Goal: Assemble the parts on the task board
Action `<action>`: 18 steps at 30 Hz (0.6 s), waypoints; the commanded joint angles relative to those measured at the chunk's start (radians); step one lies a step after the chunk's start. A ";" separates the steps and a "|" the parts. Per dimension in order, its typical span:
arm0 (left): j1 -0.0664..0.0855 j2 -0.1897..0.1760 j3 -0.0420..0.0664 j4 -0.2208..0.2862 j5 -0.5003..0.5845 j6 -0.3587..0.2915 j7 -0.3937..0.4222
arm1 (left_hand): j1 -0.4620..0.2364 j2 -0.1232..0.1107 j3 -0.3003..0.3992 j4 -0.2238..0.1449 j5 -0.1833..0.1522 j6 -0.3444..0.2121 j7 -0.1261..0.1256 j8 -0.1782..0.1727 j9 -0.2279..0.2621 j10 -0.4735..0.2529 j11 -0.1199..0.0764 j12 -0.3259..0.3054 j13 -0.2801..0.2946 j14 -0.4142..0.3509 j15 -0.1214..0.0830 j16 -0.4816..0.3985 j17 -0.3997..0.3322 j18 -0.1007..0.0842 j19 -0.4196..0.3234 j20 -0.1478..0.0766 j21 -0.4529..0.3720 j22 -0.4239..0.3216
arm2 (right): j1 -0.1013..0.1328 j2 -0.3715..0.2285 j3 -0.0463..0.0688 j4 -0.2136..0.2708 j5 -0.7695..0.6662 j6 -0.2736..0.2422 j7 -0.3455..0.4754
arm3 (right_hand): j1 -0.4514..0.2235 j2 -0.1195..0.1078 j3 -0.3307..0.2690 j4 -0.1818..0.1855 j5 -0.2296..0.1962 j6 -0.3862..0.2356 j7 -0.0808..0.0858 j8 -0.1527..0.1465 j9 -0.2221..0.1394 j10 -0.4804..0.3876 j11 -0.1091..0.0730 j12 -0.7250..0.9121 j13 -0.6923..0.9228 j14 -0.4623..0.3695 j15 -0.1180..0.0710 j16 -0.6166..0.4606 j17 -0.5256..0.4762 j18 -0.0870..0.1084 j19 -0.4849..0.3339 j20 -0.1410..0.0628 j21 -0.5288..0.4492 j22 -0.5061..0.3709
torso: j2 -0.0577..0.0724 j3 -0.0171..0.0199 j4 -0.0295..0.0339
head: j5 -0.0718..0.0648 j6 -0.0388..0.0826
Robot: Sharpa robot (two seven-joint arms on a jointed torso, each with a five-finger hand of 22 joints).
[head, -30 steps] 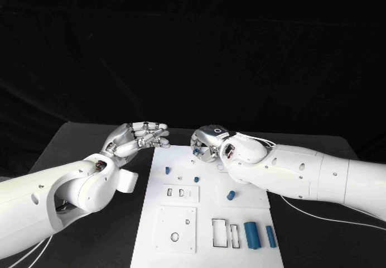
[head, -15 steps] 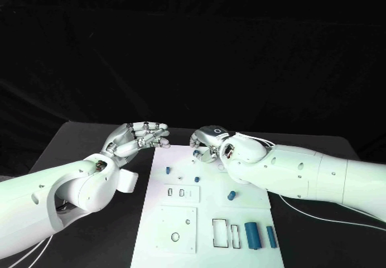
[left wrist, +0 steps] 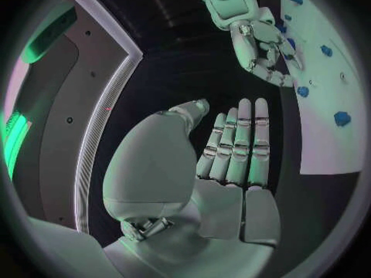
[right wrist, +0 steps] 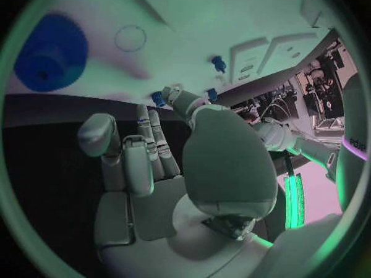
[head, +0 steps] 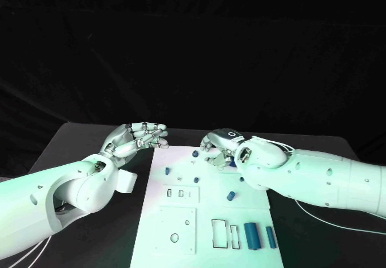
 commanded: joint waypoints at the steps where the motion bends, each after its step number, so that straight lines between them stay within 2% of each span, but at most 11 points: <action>1: 0.002 0.000 0.001 -0.001 -0.003 0.017 0.005 | -0.007 0.000 0.004 -0.003 -0.006 -0.004 0.023 -0.005 -0.001 -0.002 0.006 -0.004 0.001 -0.003 0.002 0.004 0.001 0.009 0.002 0.001 0.005 0.001 | 0.007 -0.055 0.002 0.051 0.050 -0.032 -0.016 | 0.001 -0.003 0.005 0.011 0.001 0.011 -0.001 -0.006 -0.001 0.037 -0.006 0.013 0.003 0.048 -0.004 0.007 0.005 0.001 0.013 0.000 0.009 0.014 | -0.002 0.0009 -0.0029 | 0.000 0.000; 6: 0.001 -0.001 0.001 -0.009 -0.003 0.018 0.004 | -0.007 -0.001 0.004 -0.004 -0.006 -0.005 0.023 -0.006 -0.001 -0.003 0.006 -0.005 0.001 -0.005 0.002 0.005 0.003 0.009 0.001 0.001 0.007 0.002 | 0.014 -0.173 0.003 0.142 0.133 -0.020 -0.042 | -0.024 -0.033 -0.010 0.036 -0.003 -0.008 -0.012 -0.021 -0.002 0.139 -0.026 0.049 0.025 0.053 -0.021 0.017 0.025 -0.004 0.027 -0.015 0.024 0.041 | -0.003 0.0048 -0.0090 | -0.008 0.002; 8: 0.001 0.000 0.000 -0.012 -0.003 0.019 0.004 | -0.007 -0.001 0.004 -0.004 -0.006 -0.005 0.023 -0.006 -0.001 -0.003 0.006 -0.005 0.001 -0.005 0.002 0.005 0.003 0.009 0.001 0.001 0.007 0.002 | 0.015 -0.207 0.003 0.162 0.165 -0.003 -0.054 | -0.027 -0.035 -0.042 0.037 -0.004 -0.016 -0.016 -0.018 0.003 0.157 -0.031 0.059 0.038 0.055 -0.025 0.021 0.034 -0.005 0.030 -0.019 0.026 0.046 | -0.003 0.0069 -0.0114 | -0.011 0.003; 10: 0.001 0.001 0.000 -0.015 -0.003 0.020 0.004 | -0.007 -0.001 0.004 -0.004 -0.006 -0.005 0.023 -0.006 -0.001 -0.003 0.006 -0.005 0.001 -0.005 0.002 0.005 0.003 0.009 0.001 0.001 0.007 0.002 | 0.016 -0.228 0.003 0.169 0.188 0.011 -0.062 | -0.008 -0.020 -0.129 0.044 0.002 -0.047 -0.024 0.006 0.024 0.178 -0.044 0.118 0.099 0.057 -0.039 0.028 0.048 -0.007 0.036 -0.028 0.028 0.055 | -0.003 0.0078 -0.0131 | -0.013 0.003; 11: 0.001 0.001 0.000 -0.016 -0.003 0.020 0.004 | -0.007 -0.001 0.004 -0.004 -0.006 -0.005 0.023 -0.006 -0.001 -0.003 0.006 -0.005 0.001 -0.005 0.002 0.005 0.003 0.009 0.001 0.001 0.007 0.002 | 0.016 -0.238 0.003 0.171 0.201 0.021 -0.067 | -0.003 -0.022 -0.149 0.047 0.001 -0.056 -0.027 0.012 0.030 0.187 -0.046 0.141 0.119 0.058 -0.037 0.029 0.051 -0.007 0.037 -0.032 0.028 0.057 | -0.003 0.0082 -0.0144 | -0.014 0.004; 13: 0.001 0.003 0.000 -0.018 -0.003 0.022 0.004 | -0.007 -0.001 0.004 -0.004 -0.006 -0.005 0.023 -0.006 -0.001 -0.003 0.006 -0.005 0.001 -0.005 0.002 0.005 0.003 0.009 0.001 0.001 0.007 0.002 | 0.016 -0.251 0.003 0.170 0.222 0.038 -0.074 | 0.042 -0.008 -0.264 0.088 0.004 -0.104 -0.031 0.056 0.065 0.150 -0.055 0.300 0.274 0.059 -0.044 0.033 0.059 -0.010 0.045 -0.037 0.031 0.071 | -0.003 0.0085 -0.0151 | -0.015 0.003; 14: 0.001 0.005 0.000 -0.019 -0.003 0.022 0.004 | -0.007 -0.001 0.004 -0.004 -0.006 -0.005 0.023 -0.006 -0.001 -0.003 0.006 -0.005 0.001 -0.005 0.002 0.005 0.003 0.009 0.001 0.001 0.007 0.002 | 0.016 -0.255 0.002 0.166 0.233 0.047 -0.077 | 0.079 0.004 -0.325 0.135 0.005 -0.135 -0.032 0.089 0.086 0.093 -0.054 0.422 0.396 0.061 -0.041 0.037 0.069 -0.010 0.051 -0.040 0.032 0.080 | -0.002 0.0095 -0.0163 | -0.015 0.005; 15: 0.000 0.006 0.000 -0.020 -0.003 0.023 0.004 | -0.007 -0.001 0.004 -0.004 -0.006 -0.005 0.023 -0.006 -0.001 -0.003 0.006 -0.005 0.001 -0.005 0.002 0.005 0.003 0.009 0.001 0.001 0.007 0.002 | 0.016 -0.257 0.002 0.162 0.240 0.053 -0.080 | 0.108 0.011 -0.362 0.170 0.007 -0.153 -0.028 0.110 0.097 0.054 -0.059 0.506 0.479 0.063 -0.041 0.041 0.079 -0.013 0.056 -0.036 0.035 0.088 | -0.002 0.0097 -0.0167 | -0.015 0.005; 16: 0.000 0.007 0.000 -0.021 -0.003 0.024 0.004 | -0.007 -0.001 0.004 -0.004 -0.006 -0.005 0.023 -0.006 -0.001 -0.003 0.006 -0.005 0.001 -0.005 0.002 0.005 0.003 0.009 0.001 0.001 0.007 0.002 | 0.015 -0.258 0.002 0.156 0.248 0.059 -0.082 | 0.127 0.014 -0.393 0.211 0.006 -0.168 -0.030 0.128 0.104 0.026 -0.047 0.583 0.552 0.066 -0.038 0.047 0.095 -0.011 0.061 -0.040 0.040 0.099 | -0.002 0.0102 -0.0166 | -0.015 0.006; 17: 0.000 0.008 0.000 -0.022 -0.003 0.024 0.004 | -0.007 -0.001 0.004 -0.004 -0.006 -0.005 0.023 -0.006 -0.001 -0.003 0.006 -0.005 0.001 -0.005 0.002 0.005 0.003 0.009 0.001 0.001 0.007 0.002 | 0.015 -0.257 0.002 0.151 0.252 0.062 -0.084 | 0.156 0.014 -0.418 0.249 0.006 -0.182 -0.029 0.145 0.110 0.051 -0.047 0.733 0.696 0.070 -0.042 0.054 0.113 -0.016 0.067 -0.034 0.045 0.111 | -0.002 0.0102 -0.0155 | -0.016 0.006; 18: 0.000 0.009 0.000 -0.023 -0.003 0.025 0.004 | -0.007 -0.001 0.004 -0.004 -0.006 -0.005 0.023 -0.006 -0.001 -0.003 0.006 -0.005 0.001 -0.005 0.002 0.005 0.003 0.009 0.001 0.001 0.007 0.002 | 0.014 -0.254 0.002 0.143 0.258 0.065 -0.085 | 0.160 0.019 -0.423 0.249 0.006 -0.185 -0.028 0.150 0.111 0.073 -0.048 0.792 0.753 0.071 -0.039 0.057 0.124 -0.016 0.069 -0.034 0.048 0.116 | -0.002 0.0099 -0.0148 | -0.016 0.006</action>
